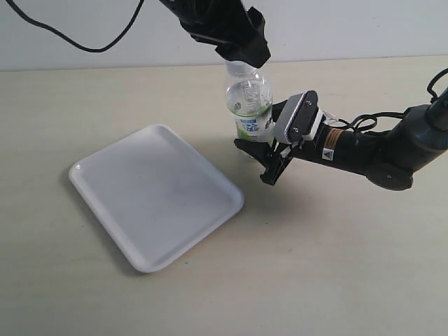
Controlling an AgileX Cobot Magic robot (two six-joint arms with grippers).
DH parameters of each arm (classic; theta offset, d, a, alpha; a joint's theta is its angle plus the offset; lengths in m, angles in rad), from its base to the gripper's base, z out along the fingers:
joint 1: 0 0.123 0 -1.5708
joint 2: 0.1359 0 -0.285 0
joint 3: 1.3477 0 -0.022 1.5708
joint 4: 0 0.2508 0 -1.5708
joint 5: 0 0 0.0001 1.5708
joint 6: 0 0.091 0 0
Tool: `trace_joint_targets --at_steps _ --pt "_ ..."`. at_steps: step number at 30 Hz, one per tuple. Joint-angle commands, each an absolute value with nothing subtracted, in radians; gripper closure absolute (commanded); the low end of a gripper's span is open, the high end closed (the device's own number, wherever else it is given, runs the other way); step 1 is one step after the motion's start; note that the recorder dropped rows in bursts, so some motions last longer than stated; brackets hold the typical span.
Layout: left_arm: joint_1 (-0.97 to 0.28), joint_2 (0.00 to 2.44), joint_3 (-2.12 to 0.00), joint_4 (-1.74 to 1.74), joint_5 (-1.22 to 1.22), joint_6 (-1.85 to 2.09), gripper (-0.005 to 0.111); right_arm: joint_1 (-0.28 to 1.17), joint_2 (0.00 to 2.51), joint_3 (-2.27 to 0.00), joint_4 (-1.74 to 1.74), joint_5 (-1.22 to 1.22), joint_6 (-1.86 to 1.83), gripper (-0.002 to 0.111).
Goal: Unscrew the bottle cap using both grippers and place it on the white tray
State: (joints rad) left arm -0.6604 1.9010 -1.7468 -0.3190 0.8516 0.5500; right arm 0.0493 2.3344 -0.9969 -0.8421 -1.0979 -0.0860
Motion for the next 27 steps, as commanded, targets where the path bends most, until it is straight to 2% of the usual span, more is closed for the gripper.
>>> trace_joint_targets --at_steps 1,22,27 --pt "-0.664 1.894 -1.751 -0.320 0.842 0.550 0.043 0.047 2.338 -0.994 -0.845 -1.019 -0.082 0.108" --pt "-0.664 1.891 -1.780 -0.314 0.822 0.757 0.043 0.047 2.325 -0.994 -0.900 -1.048 0.030 0.108" --pt "-0.664 1.891 -1.780 -0.094 0.818 0.891 0.043 0.047 2.325 -0.994 -0.900 -1.026 0.028 0.108"
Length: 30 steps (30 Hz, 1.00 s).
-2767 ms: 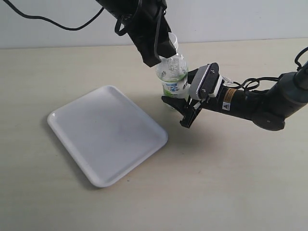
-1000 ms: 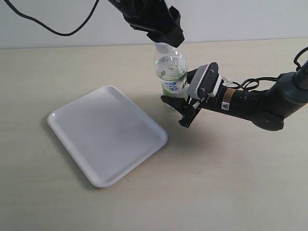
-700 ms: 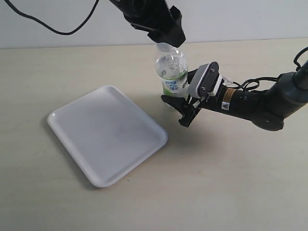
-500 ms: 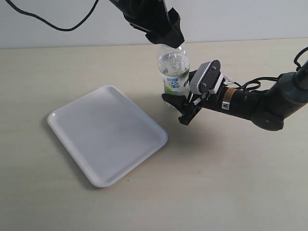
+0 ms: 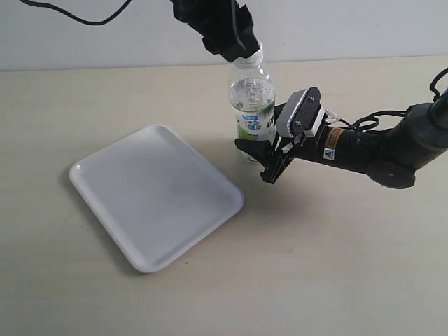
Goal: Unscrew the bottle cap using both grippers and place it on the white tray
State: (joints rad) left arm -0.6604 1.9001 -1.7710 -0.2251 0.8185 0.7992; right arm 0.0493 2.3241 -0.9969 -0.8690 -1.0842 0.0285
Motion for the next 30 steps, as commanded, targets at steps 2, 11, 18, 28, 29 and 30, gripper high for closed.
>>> trace_joint_targets --at_steps 2,11,18,28,29,30 --pt "-0.668 1.891 -1.780 -0.084 0.814 0.949 0.043 0.047 2.325 -0.994 -0.900 -1.020 0.012 0.108" --pt "-0.690 1.893 -1.780 -0.088 0.954 1.070 0.043 0.047 2.328 -0.994 -0.894 -1.017 -0.043 0.108" --pt "-0.690 1.893 -1.780 -0.183 0.918 1.097 0.043 0.047 2.328 -0.994 -0.894 -1.015 -0.058 0.108" --pt "-0.690 1.903 -1.780 -0.209 0.923 1.097 0.043 0.047 2.328 -0.994 -0.890 -1.006 -0.084 0.108" --pt "-0.690 1.906 -1.780 -0.213 0.920 1.092 0.043 0.047 2.328 -0.994 -0.890 -1.001 -0.084 0.108" --pt "-0.690 1.909 -1.780 -0.213 0.916 1.092 0.043 0.047 2.328 -0.994 -0.890 -0.995 -0.084 0.108"
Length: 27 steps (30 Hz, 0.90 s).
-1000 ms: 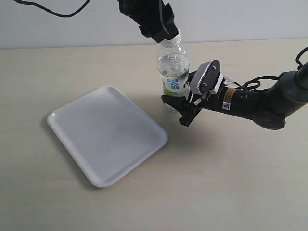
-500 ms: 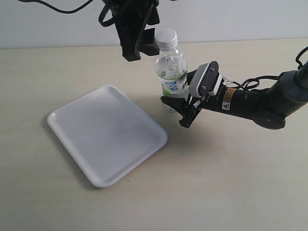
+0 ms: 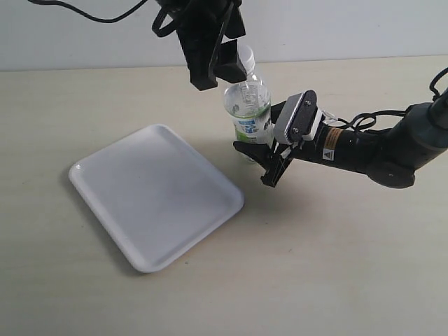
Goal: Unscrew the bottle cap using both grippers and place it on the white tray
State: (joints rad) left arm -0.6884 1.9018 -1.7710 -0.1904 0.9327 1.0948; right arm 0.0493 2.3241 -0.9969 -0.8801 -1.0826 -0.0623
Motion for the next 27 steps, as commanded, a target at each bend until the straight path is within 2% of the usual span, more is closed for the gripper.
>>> trace_joint_targets --at_steps 1,24,27 --pt "-0.690 1.916 -1.780 -0.216 0.913 1.090 0.043 0.047 2.328 -0.994 -0.890 -0.990 -0.084 0.108" --pt "-0.688 1.932 -1.780 -0.239 0.906 1.053 0.045 0.047 2.328 -0.994 -0.868 -0.981 -0.084 0.108" --pt "-0.688 1.932 -1.780 -0.239 0.912 1.051 0.051 0.047 2.328 -0.994 -0.868 -0.981 -0.084 0.108"
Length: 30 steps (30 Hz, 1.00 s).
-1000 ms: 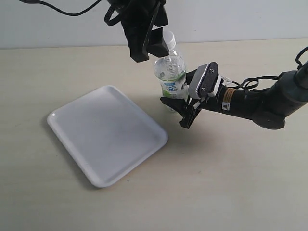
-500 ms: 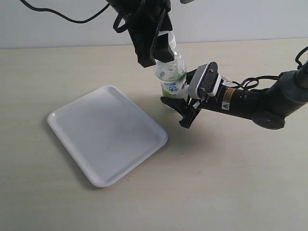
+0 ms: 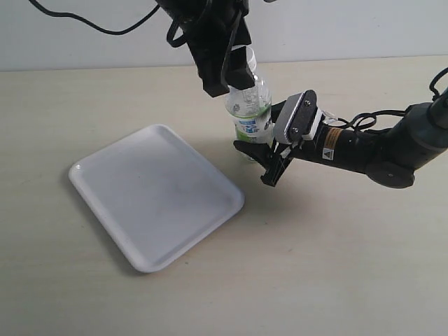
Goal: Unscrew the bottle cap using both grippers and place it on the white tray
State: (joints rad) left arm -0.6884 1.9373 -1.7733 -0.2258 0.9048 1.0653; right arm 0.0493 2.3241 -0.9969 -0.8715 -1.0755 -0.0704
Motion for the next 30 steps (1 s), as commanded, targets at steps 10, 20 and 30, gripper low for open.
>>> trace_joint_targets --at_steps 10,20,30 --pt "-0.688 1.932 -1.780 -0.239 0.908 1.039 0.102 0.047 2.328 -0.994 -0.868 -0.981 -0.084 0.108" --pt "-0.688 1.932 -1.780 -0.245 0.893 0.801 0.107 0.047 2.328 -0.994 -0.866 -0.981 -0.084 0.108" --pt "-0.688 1.932 -1.780 -0.245 0.889 0.305 0.107 0.047 2.328 -0.994 -0.864 -0.979 -0.084 0.108"
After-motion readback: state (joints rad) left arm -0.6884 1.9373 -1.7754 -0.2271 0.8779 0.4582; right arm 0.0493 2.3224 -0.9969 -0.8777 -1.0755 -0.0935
